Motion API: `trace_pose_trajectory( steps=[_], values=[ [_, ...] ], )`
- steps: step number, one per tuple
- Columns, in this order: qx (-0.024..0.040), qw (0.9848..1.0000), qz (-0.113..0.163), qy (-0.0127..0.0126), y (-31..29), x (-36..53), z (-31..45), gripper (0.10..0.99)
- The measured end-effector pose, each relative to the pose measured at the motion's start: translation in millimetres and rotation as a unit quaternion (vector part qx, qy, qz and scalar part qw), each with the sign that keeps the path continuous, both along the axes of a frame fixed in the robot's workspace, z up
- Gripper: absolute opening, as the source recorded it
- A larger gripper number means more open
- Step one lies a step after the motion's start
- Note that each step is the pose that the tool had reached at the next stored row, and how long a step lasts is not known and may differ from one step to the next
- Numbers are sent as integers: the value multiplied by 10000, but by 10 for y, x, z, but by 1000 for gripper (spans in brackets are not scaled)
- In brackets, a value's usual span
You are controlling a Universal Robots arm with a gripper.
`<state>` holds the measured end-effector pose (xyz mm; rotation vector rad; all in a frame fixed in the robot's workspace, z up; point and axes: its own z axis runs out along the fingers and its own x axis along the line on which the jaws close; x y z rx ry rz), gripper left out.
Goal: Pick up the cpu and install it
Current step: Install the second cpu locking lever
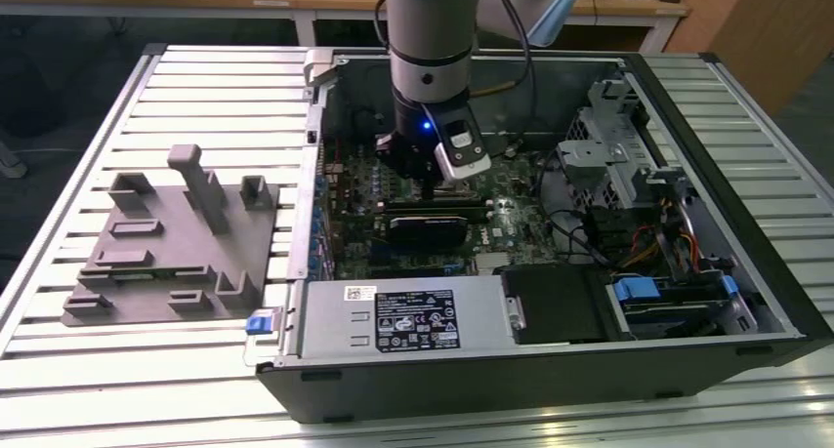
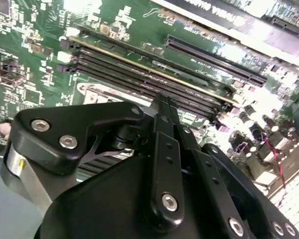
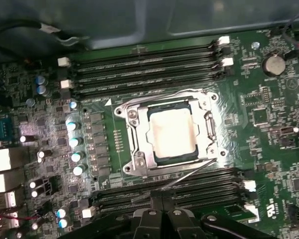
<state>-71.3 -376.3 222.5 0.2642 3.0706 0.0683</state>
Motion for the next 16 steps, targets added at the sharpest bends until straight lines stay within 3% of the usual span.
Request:
trace_pose_trajectory(
  steps=[3, 6, 16],
  values=[
    [39, 10000, 21, 0, -26, -22, -19, 106],
    [134, 9999, 50, 0, -42, -37, -39, 106],
    [140, 9999, 61, 0, -43, -37, -5, 106]
  ],
)
